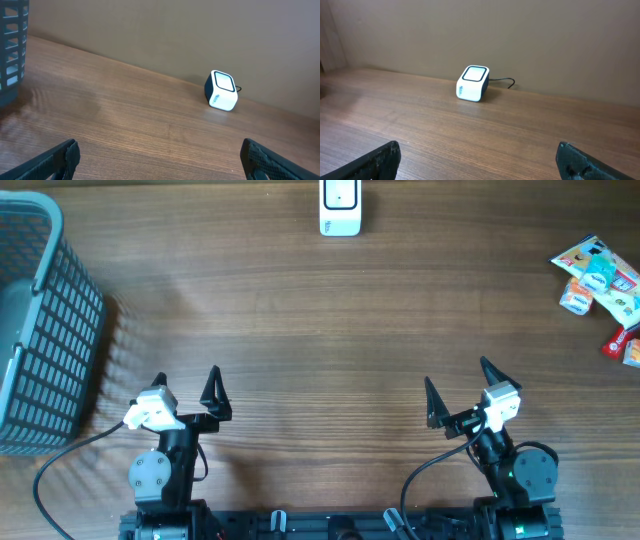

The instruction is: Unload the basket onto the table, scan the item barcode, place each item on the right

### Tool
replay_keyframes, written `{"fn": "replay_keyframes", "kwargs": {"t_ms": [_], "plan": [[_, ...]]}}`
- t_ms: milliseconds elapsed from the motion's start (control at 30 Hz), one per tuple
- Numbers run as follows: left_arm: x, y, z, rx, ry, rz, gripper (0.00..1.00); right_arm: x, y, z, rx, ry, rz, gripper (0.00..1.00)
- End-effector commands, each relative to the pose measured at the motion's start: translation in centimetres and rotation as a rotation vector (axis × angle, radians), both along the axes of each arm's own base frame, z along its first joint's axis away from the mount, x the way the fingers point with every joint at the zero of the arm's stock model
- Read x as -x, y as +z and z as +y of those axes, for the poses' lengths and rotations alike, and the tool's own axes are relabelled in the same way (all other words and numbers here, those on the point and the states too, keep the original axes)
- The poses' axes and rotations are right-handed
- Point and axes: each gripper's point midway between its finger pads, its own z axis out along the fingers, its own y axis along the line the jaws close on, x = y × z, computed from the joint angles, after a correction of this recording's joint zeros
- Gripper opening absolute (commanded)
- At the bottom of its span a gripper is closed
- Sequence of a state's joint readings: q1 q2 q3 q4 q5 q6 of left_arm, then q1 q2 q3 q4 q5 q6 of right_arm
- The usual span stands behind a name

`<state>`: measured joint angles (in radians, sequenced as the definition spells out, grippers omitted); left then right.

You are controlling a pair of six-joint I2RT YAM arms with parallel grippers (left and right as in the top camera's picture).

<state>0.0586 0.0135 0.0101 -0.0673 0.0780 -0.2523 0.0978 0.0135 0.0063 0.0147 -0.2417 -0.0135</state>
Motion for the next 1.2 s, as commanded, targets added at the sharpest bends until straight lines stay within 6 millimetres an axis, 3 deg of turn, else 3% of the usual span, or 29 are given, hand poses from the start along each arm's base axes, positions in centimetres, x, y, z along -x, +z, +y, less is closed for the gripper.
{"fn": "replay_keyframes", "kwargs": {"t_ms": [0,733,1167], "plan": [[0.0,-0.1,0.0,-0.010,0.005,-0.001,1.00,0.1,0.2,0.0,0.004,-0.001,-0.013,1.00],[0.0,-0.1,0.0,-0.010,0.005,0.000,1.00,0.1,0.2,0.0,0.004,-0.001,-0.013,1.00],[0.0,-0.1,0.0,-0.010,0.005,0.000,1.00,-0.3,0.0,-1.2,-0.005,-0.076,-0.001,1.00]]}}
